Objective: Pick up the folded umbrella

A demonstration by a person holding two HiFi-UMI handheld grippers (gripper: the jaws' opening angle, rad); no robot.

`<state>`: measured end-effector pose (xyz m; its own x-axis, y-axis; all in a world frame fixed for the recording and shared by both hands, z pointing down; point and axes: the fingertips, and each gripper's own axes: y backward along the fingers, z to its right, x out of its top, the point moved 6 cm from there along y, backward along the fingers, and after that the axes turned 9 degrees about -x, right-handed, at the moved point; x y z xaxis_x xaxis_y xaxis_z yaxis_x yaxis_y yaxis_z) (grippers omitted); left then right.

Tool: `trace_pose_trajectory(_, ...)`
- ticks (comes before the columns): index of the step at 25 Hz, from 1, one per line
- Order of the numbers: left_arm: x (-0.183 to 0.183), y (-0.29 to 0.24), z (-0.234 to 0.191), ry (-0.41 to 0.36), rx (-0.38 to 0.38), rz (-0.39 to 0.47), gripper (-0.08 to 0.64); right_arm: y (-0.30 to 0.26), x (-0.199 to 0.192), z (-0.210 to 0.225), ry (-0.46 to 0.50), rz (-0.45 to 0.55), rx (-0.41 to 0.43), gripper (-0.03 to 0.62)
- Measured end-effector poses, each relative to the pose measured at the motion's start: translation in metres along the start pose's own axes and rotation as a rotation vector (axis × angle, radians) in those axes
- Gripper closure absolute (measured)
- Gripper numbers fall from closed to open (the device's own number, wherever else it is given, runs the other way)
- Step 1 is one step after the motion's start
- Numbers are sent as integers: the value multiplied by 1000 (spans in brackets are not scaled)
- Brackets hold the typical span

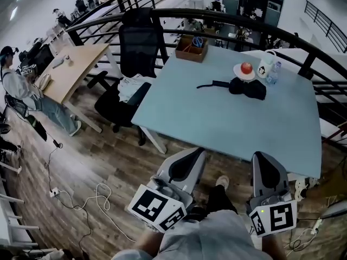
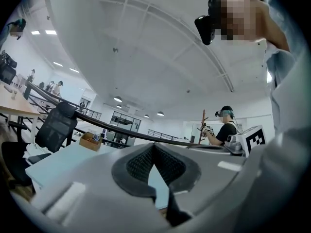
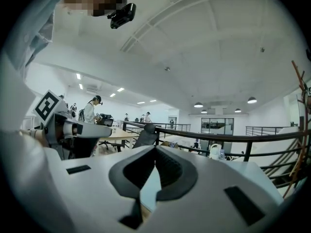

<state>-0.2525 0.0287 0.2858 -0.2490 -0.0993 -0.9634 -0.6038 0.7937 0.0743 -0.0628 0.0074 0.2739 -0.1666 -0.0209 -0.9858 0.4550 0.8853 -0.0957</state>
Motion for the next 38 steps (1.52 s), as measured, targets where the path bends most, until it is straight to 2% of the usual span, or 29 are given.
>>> trace_pose_trajectory(10, -4, -45, -24, -20, -9, -55, 555, -49, -9, 26, -26, 10, 26, 592)
trace_pose_trajectory(15, 3, -90, -40, -23, -1, -25, 555, -78, -15, 61, -39, -9, 1, 592)
trace_pose_trajectory(24, -4, -196, -60, -96, -86, -92, 555, -134, -27, 137, -55, -42, -25, 592)
trace_pose_trajectory(27, -9, -232, -66, -130, -120, -129, 555, -150, -29, 160, -57, -43, -19, 592)
trace_pose_trajectory(32, -20, -285, -80, -133, -161, -223, 555, -179, -36, 195, -76, -45, -7, 592)
trace_pose_trajectory(34, -27, -304, -88, -168, -191, -244, 554, -188, -40, 207, -84, -52, -5, 592)
trace_pose_trajectory(38, -43, -343, -105, -289, -227, -296, 551, -204, -51, 232, -104, -60, -7, 592)
